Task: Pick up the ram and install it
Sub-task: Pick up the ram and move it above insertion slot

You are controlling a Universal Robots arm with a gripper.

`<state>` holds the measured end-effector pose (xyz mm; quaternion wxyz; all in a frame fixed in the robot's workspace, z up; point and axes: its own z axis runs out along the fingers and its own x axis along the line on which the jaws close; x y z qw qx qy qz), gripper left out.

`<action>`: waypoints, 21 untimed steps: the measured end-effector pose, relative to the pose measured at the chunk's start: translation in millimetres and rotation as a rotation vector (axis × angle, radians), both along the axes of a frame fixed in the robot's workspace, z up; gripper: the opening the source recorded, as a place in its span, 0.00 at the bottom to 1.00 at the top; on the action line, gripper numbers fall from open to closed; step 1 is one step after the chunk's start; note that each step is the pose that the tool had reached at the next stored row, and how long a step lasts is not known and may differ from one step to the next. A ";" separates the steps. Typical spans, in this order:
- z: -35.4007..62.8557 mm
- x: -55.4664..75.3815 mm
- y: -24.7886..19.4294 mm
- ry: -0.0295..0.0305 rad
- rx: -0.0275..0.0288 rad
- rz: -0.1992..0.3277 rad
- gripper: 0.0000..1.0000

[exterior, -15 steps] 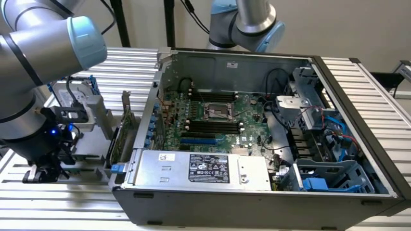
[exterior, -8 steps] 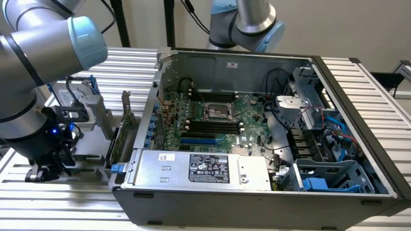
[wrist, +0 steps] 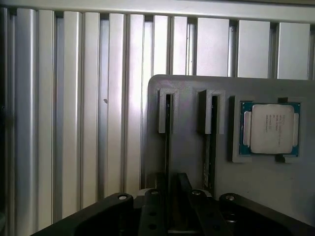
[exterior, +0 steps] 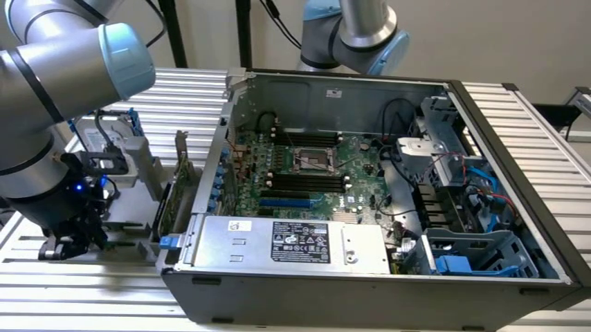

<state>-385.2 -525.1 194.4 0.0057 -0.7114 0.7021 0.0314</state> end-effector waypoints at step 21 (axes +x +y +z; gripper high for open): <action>0.1 0.0 -1.1 0.0007 -0.0173 0.000 0.13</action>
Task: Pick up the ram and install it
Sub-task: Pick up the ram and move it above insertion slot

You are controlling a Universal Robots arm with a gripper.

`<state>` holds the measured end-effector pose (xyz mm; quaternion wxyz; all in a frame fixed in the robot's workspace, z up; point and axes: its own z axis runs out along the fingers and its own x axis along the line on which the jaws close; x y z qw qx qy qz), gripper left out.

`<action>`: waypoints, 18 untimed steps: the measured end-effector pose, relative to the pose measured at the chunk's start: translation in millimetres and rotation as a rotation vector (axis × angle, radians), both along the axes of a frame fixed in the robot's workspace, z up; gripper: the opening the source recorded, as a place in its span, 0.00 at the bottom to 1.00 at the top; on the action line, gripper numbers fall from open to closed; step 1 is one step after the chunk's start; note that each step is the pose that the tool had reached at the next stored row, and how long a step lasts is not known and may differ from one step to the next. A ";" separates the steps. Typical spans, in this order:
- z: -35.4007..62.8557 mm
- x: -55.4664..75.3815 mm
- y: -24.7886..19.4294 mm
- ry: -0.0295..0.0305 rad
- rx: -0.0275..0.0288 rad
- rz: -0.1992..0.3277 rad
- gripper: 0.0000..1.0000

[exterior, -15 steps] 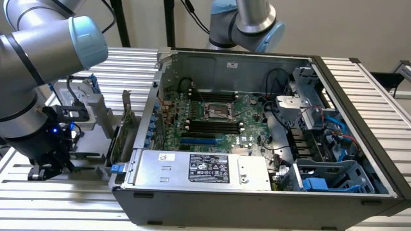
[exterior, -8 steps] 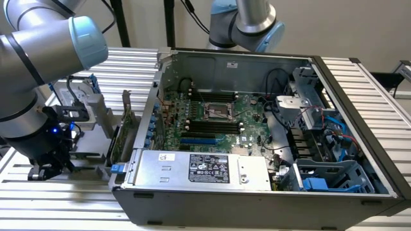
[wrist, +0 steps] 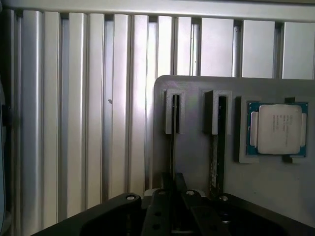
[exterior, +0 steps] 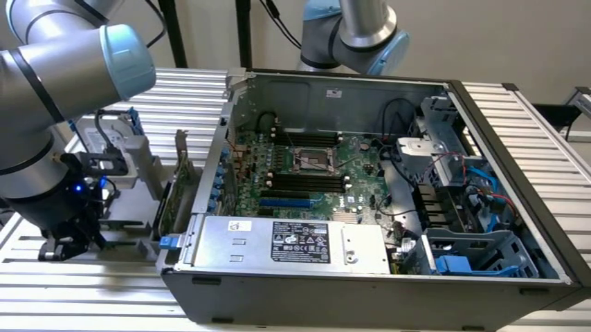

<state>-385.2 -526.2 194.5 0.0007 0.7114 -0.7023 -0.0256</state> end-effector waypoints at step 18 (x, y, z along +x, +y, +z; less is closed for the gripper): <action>6.6 0.0 -0.4 0.0005 -0.0034 -0.009 0.13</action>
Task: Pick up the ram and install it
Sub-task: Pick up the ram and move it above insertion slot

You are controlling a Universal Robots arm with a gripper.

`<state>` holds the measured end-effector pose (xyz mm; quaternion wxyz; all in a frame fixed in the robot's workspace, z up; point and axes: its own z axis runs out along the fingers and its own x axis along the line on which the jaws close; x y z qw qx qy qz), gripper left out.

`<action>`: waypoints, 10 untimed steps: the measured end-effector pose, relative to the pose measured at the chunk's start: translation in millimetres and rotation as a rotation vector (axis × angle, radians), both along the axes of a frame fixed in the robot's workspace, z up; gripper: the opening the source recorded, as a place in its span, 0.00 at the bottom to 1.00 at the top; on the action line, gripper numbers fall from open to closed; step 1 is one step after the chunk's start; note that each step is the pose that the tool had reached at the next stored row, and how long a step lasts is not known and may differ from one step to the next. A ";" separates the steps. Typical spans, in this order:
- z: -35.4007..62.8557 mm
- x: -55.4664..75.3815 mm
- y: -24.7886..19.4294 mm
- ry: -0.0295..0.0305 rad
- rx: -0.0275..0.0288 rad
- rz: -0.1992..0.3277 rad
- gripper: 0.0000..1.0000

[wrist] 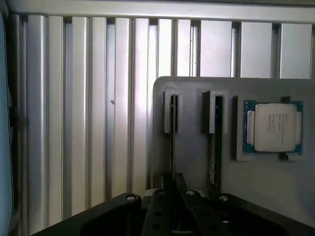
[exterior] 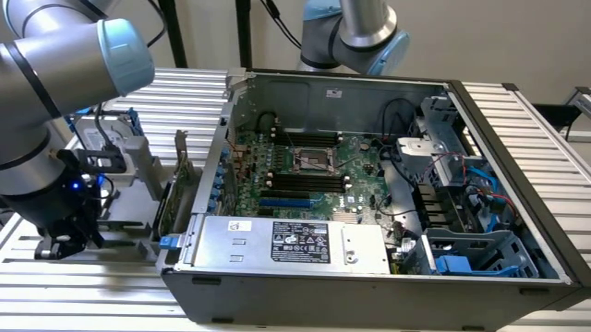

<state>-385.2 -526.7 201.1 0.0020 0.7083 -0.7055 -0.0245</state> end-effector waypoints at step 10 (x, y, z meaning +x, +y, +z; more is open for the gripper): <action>23.7 0.3 0.3 0.0009 0.0000 0.000 0.13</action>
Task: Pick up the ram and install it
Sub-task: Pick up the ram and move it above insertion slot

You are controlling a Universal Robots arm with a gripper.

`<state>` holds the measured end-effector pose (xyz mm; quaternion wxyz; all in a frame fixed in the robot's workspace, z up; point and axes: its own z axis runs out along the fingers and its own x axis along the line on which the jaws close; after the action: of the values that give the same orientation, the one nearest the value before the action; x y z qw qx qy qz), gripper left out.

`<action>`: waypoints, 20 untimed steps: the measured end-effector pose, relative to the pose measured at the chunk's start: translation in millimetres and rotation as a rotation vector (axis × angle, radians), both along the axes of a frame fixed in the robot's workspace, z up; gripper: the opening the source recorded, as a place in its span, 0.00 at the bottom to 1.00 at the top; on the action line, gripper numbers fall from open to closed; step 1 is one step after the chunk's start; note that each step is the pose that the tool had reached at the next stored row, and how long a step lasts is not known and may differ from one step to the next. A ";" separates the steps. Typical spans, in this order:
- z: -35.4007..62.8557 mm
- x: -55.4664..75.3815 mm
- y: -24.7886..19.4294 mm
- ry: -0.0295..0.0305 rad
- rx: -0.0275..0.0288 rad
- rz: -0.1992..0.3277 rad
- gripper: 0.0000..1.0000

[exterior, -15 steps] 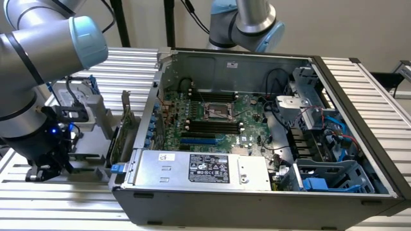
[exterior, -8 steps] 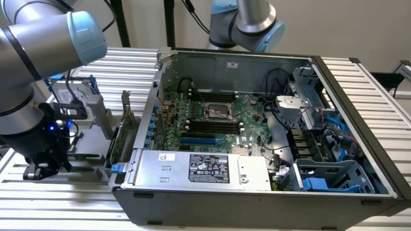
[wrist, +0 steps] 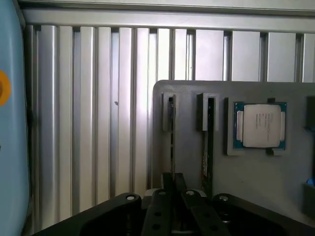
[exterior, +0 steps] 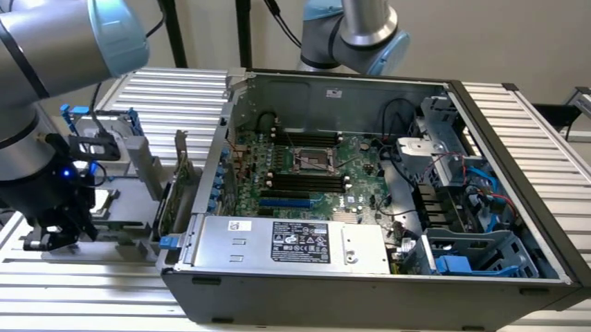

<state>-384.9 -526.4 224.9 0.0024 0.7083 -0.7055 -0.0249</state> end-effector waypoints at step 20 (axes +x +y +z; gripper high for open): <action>82.5 16.1 7.8 0.0024 0.0007 0.000 0.13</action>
<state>-368.8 -518.6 307.3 0.0029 0.7083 -0.7054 -0.0260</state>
